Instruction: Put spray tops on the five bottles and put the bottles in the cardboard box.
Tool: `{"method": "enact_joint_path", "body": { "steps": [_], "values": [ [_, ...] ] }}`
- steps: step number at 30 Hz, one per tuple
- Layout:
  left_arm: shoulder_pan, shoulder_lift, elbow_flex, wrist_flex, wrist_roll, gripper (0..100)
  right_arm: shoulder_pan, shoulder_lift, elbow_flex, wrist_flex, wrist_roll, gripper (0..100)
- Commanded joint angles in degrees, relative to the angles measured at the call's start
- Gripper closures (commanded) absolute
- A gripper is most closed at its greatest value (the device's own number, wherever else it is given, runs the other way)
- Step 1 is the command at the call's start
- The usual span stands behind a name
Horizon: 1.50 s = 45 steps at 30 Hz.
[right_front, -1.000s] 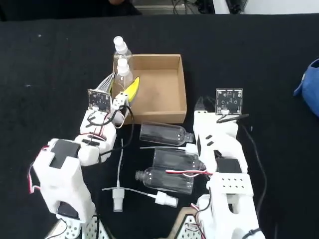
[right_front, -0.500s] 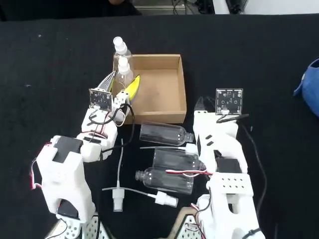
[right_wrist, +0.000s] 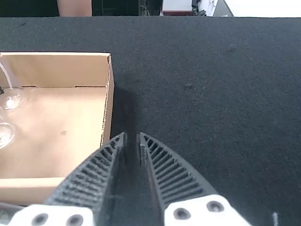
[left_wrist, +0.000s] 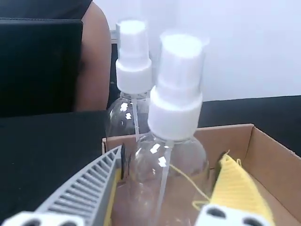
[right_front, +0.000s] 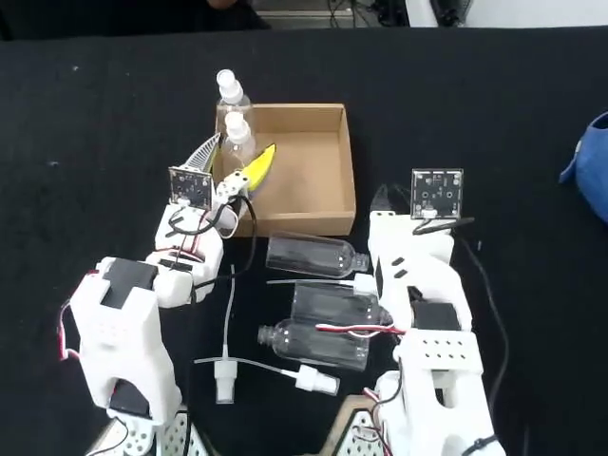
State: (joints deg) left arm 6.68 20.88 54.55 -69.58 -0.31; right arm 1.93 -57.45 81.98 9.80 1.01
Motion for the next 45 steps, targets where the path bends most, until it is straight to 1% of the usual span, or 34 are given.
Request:
{"method": "enact_joint_path", "body": {
  "steps": [1, 7, 13, 21, 23, 30, 36, 40, 45],
  "values": [
    [-0.7, -0.6, -2.0, -0.6, -0.4, 81, -1.8, -0.6, -0.2, -1.5, 0.0, 98.0],
    [-1.2, -1.0, -1.9, -0.6, -0.4, 70, -1.8, -0.6, -0.2, -1.5, 0.0, 98.0],
    [-2.5, -1.8, -1.6, -1.0, -0.4, 71, -1.8, -0.6, -0.2, -1.5, 0.0, 98.0],
    [-2.4, -12.6, 5.1, -0.5, -0.4, 71, -1.8, -0.6, -0.2, -1.5, 0.0, 98.0],
    [-2.5, -14.9, 6.9, 0.0, -0.4, 72, -1.8, -0.6, -0.2, -1.5, 0.0, 98.0],
    [-1.9, -25.5, 9.2, 14.2, -0.4, 82, -1.8, -0.6, -0.2, -1.4, 0.0, 98.0],
    [-1.9, -34.6, 9.6, 28.7, -0.4, 83, -1.8, -0.6, -0.2, -1.5, 0.0, 98.0],
    [-1.9, -39.8, 9.0, 40.8, -0.4, 83, -1.8, -0.6, -0.2, -1.5, 0.0, 98.0],
    [-2.4, -44.8, 9.1, 49.6, -0.4, 83, -1.8, -0.6, -0.2, -1.4, 0.0, 98.0]
  ]
}}
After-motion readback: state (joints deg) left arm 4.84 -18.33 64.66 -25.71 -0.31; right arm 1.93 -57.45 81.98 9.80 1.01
